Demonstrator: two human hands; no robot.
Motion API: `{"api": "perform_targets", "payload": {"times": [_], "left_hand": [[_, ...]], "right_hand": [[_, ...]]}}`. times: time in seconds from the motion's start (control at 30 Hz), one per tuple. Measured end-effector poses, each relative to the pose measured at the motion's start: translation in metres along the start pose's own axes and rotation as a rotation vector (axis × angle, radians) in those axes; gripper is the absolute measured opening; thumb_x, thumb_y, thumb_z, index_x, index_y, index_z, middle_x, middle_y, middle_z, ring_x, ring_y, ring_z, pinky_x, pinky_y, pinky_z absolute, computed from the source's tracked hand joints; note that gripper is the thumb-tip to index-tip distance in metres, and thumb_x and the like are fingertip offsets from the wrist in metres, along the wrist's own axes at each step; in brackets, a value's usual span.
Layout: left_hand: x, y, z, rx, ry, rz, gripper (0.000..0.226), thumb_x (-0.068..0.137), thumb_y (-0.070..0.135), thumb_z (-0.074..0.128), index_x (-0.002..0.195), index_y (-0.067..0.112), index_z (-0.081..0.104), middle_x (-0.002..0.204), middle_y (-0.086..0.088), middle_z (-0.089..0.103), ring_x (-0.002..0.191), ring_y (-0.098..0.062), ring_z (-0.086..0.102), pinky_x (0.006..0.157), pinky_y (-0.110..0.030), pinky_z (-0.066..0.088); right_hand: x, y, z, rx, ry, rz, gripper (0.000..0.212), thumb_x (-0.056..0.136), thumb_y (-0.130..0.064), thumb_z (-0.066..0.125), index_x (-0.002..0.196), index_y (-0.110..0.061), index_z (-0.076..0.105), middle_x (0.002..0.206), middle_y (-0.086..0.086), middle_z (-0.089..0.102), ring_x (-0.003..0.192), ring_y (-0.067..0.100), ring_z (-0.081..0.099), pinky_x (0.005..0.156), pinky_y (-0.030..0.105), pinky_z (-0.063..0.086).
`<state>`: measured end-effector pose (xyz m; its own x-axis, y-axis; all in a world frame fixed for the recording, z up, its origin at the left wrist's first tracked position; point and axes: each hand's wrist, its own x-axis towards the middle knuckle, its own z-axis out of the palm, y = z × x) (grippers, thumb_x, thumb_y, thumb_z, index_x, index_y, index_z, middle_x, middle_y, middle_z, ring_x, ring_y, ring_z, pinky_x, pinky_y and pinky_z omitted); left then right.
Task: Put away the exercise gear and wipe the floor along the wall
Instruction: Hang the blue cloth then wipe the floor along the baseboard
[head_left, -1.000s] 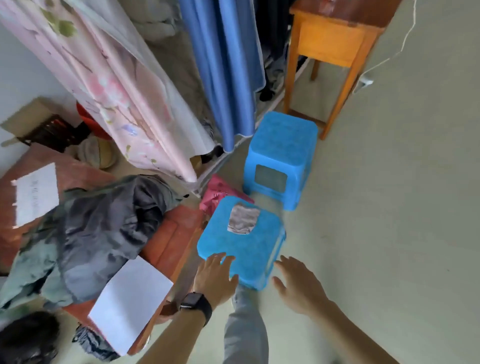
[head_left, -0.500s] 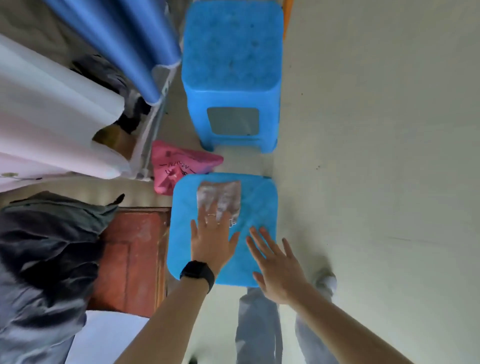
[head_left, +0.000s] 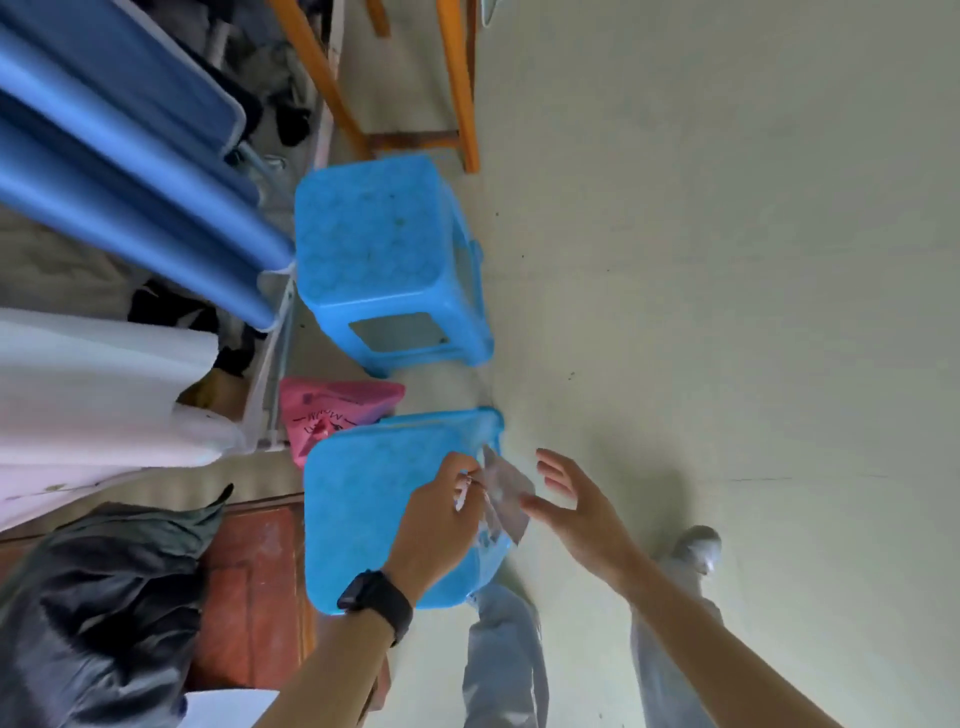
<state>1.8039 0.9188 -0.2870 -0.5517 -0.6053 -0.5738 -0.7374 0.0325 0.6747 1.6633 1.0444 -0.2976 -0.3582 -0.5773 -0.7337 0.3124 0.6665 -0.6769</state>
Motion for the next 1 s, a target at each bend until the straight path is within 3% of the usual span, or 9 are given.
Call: {"api": "perform_targets", "payload": {"times": [0.13,0.23,0.3,0.4,0.53,0.6,0.7,0.83,1.0], "left_hand": [[-0.007,0.138,0.038,-0.268,-0.2,-0.101,0.011,0.081,0.017,0.055,0.088,0.024,0.06,0.065,0.01,0.06,0.06,-0.011,0.051,0.059,-0.023,0.042],[-0.004,0.234,0.07,-0.359,-0.276,-0.153,0.019,0.091,0.004,0.053,0.093,0.02,0.063,0.074,-0.002,0.059,0.067,-0.015,0.055,0.068,-0.023,0.044],[-0.001,0.289,0.093,-0.392,-0.302,-0.167,0.022,0.096,0.006,0.05,0.099,0.021,0.066,0.082,-0.005,0.061,0.074,-0.018,0.058,0.069,-0.026,0.046],[0.006,0.367,0.135,-0.478,-0.329,-0.19,0.021,0.101,0.016,0.048,0.104,0.019,0.069,0.09,-0.006,0.065,0.078,-0.021,0.063,0.066,-0.029,0.052],[0.015,0.453,0.193,-0.358,-0.41,-0.106,0.03,0.091,0.047,0.067,0.114,0.028,0.065,0.1,-0.007,0.074,0.09,-0.023,0.072,0.074,-0.029,0.054],[0.025,0.492,0.219,-0.22,-0.43,0.018,0.042,0.079,0.029,0.084,0.116,0.029,0.063,0.098,-0.007,0.072,0.086,-0.015,0.07,0.067,-0.018,0.051],[0.052,0.545,0.254,-0.068,-0.427,0.167,0.044,0.08,0.002,0.079,0.112,0.029,0.065,0.105,-0.005,0.068,0.09,-0.011,0.065,0.065,-0.014,0.05],[0.108,0.634,0.298,-0.004,-0.51,0.273,0.039,0.08,0.002,0.078,0.108,0.028,0.07,0.104,0.006,0.071,0.103,-0.009,0.064,0.075,-0.02,0.055],[0.181,0.752,0.353,0.069,-0.719,0.305,0.019,0.082,0.005,0.077,0.098,0.013,0.073,0.092,-0.003,0.073,0.089,-0.021,0.068,0.074,-0.031,0.056]], "right_hand": [[-0.045,-0.046,-0.127,0.372,-0.09,0.099,0.053,0.07,-0.033,0.071,0.12,-0.04,0.057,0.144,0.0,0.054,0.133,0.016,0.048,0.118,0.042,0.029],[-0.079,-0.076,-0.228,0.593,-0.244,0.19,0.036,0.081,-0.039,0.065,0.114,-0.029,0.074,0.123,0.014,0.069,0.109,0.028,0.061,0.105,0.044,0.034],[-0.101,-0.091,-0.284,0.575,-0.269,0.109,0.036,0.082,-0.035,0.063,0.11,-0.017,0.076,0.116,0.017,0.07,0.104,0.028,0.064,0.098,0.042,0.04],[-0.132,-0.111,-0.357,0.609,-0.193,-0.018,0.041,0.08,-0.017,0.069,0.118,-0.003,0.071,0.121,0.025,0.067,0.11,0.038,0.065,0.095,0.047,0.051],[-0.159,-0.119,-0.444,0.655,0.003,-0.06,0.037,0.078,-0.014,0.074,0.115,-0.012,0.072,0.117,0.02,0.07,0.11,0.04,0.066,0.096,0.051,0.05],[-0.164,-0.119,-0.484,0.695,0.081,-0.074,0.039,0.078,-0.017,0.073,0.117,-0.014,0.071,0.117,0.019,0.07,0.109,0.04,0.066,0.093,0.049,0.049],[-0.167,-0.12,-0.534,0.74,0.199,-0.077,0.027,0.088,-0.01,0.068,0.115,-0.016,0.07,0.115,0.018,0.071,0.097,0.032,0.068,0.09,0.048,0.052],[-0.154,-0.128,-0.601,0.856,0.291,-0.121,0.033,0.088,-0.005,0.069,0.118,-0.016,0.067,0.112,0.02,0.071,0.09,0.03,0.068,0.083,0.043,0.053],[-0.128,-0.161,-0.688,1.021,0.504,-0.187,0.033,0.089,0.002,0.063,0.122,-0.006,0.064,0.097,0.017,0.068,0.083,0.028,0.061,0.067,0.031,0.048]]}}
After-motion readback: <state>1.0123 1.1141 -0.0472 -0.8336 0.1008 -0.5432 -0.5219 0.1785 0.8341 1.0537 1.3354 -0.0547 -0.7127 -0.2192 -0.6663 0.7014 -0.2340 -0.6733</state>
